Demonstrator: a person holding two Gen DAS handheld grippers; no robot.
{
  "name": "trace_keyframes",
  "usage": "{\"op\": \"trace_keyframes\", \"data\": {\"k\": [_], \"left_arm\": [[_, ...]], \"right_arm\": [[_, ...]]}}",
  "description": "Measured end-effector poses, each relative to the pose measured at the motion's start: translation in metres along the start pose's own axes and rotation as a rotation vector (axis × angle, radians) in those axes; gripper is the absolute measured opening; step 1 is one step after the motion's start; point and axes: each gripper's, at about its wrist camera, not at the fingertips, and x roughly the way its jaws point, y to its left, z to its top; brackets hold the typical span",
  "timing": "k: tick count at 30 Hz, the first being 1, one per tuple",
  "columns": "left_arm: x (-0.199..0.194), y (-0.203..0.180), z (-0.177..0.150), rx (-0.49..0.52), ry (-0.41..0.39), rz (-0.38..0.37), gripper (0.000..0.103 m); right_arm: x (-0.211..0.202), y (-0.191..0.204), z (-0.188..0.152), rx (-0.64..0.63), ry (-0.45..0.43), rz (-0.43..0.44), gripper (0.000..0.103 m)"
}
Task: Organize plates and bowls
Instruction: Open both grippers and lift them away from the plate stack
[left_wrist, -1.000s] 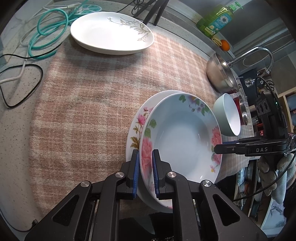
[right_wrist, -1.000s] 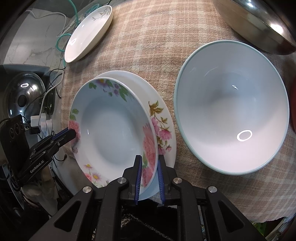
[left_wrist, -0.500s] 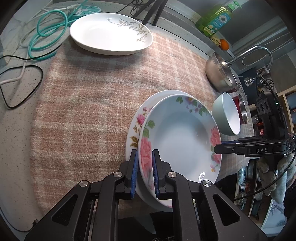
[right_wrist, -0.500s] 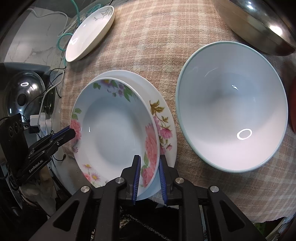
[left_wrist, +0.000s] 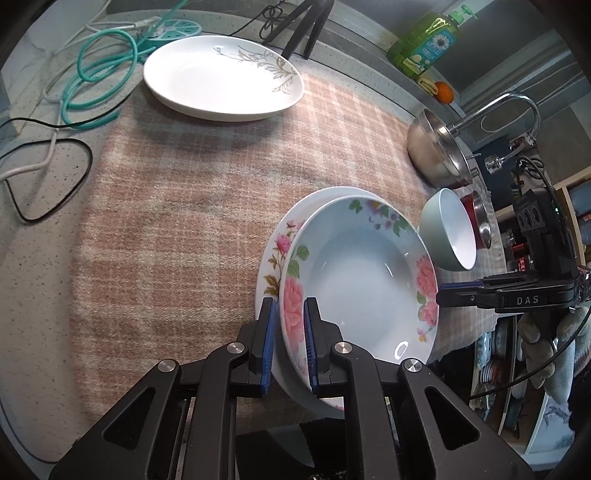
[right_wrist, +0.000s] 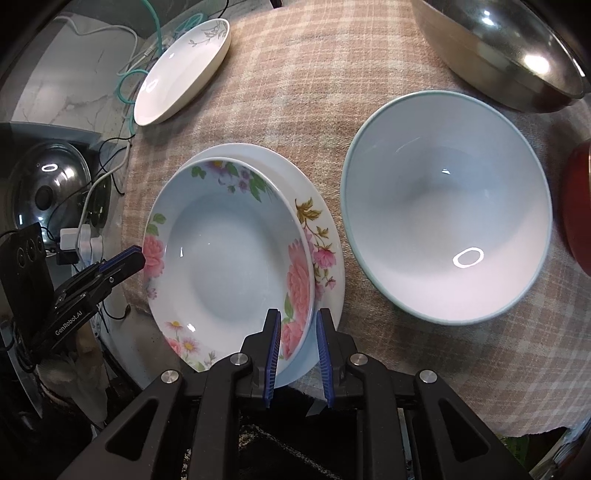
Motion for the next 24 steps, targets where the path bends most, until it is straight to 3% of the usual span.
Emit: {"op": "trace_keyframes", "data": {"k": [12,24], "left_arm": [[-0.030,0.011,0.006,-0.025,-0.074,0.013,0.013],[-0.062,0.023,0.021,-0.069,-0.180,0.011,0.013]], "right_arm": [[-0.043,0.018,-0.011,-0.063,-0.140,-0.028,0.022],[-0.096,0.041,-0.004,-0.062,-0.336,0.034,0.023]]}}
